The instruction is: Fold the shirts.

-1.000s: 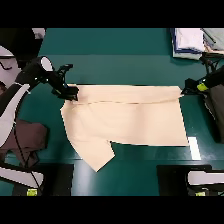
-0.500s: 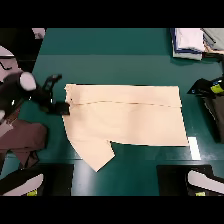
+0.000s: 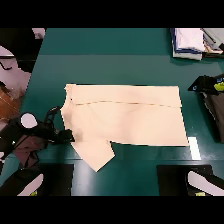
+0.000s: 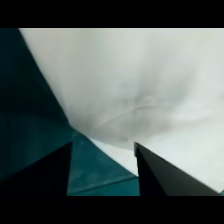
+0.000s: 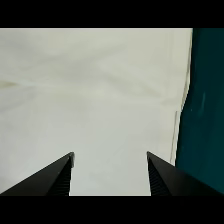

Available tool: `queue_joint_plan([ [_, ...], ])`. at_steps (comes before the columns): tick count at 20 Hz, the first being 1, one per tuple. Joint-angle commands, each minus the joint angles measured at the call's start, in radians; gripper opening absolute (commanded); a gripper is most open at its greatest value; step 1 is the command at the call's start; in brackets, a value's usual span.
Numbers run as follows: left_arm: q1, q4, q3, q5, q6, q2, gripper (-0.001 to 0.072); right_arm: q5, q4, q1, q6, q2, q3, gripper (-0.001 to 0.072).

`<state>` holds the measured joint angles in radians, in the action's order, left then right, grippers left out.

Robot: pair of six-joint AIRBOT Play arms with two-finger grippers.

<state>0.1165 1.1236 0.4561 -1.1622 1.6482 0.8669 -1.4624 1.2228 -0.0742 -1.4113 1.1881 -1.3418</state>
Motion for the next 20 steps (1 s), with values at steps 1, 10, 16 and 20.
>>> queue_joint_plan([
  [1,0.000,-0.085,-0.065,0.111,-0.008,-0.014,0.0467,-0.007,0.000,0.006,0.000,-0.005,0.000,0.0526],
  [10,0.000,-0.130,0.060,0.012,-0.112,-0.017,0.0021,-0.074,0.012,-0.232,0.026,-0.060,0.296,0.0526],
  [16,0.000,-0.133,0.141,0.010,-0.130,-0.017,0.0022,-0.055,0.008,-0.570,0.056,-0.098,0.692,0.0536],
  [20,0.000,-0.133,0.141,0.010,-0.130,-0.017,0.0023,0.019,-0.051,-0.549,0.055,-0.027,0.787,0.0510],
])
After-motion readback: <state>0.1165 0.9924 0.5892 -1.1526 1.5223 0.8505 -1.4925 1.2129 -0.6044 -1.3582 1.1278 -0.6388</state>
